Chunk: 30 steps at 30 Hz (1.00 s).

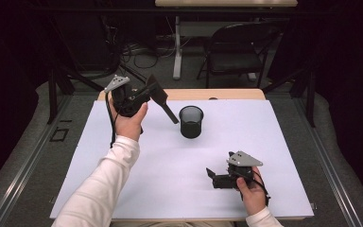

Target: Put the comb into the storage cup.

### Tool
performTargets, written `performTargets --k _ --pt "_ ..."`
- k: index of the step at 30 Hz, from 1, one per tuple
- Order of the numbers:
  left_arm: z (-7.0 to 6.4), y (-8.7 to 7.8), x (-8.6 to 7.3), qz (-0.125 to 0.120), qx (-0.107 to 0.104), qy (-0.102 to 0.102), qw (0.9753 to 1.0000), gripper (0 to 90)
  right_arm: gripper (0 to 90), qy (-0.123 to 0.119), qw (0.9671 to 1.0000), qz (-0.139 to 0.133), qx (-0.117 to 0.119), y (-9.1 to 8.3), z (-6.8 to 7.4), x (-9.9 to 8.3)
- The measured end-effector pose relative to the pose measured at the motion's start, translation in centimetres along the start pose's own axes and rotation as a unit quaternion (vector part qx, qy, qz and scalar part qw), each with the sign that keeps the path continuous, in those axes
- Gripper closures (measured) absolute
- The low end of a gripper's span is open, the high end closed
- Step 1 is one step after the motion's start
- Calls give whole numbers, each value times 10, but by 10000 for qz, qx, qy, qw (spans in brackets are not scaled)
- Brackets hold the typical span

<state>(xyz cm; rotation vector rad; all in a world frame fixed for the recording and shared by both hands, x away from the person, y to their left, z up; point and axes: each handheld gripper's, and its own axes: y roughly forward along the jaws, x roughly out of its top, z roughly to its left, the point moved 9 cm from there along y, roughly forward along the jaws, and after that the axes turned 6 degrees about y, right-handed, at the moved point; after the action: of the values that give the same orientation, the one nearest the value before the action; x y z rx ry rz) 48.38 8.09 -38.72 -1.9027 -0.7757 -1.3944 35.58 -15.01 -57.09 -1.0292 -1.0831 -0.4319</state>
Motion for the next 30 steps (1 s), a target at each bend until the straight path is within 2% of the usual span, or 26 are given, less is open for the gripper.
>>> performTargets --k 10,30 --pt "-1 8 7 -9 50 -11 10000 838 0 3 10000 -9 15 0 0 0" --pt "-10 23 15 -3 18 25 10000 838 0 4 10000 7 34 1 0 -1"
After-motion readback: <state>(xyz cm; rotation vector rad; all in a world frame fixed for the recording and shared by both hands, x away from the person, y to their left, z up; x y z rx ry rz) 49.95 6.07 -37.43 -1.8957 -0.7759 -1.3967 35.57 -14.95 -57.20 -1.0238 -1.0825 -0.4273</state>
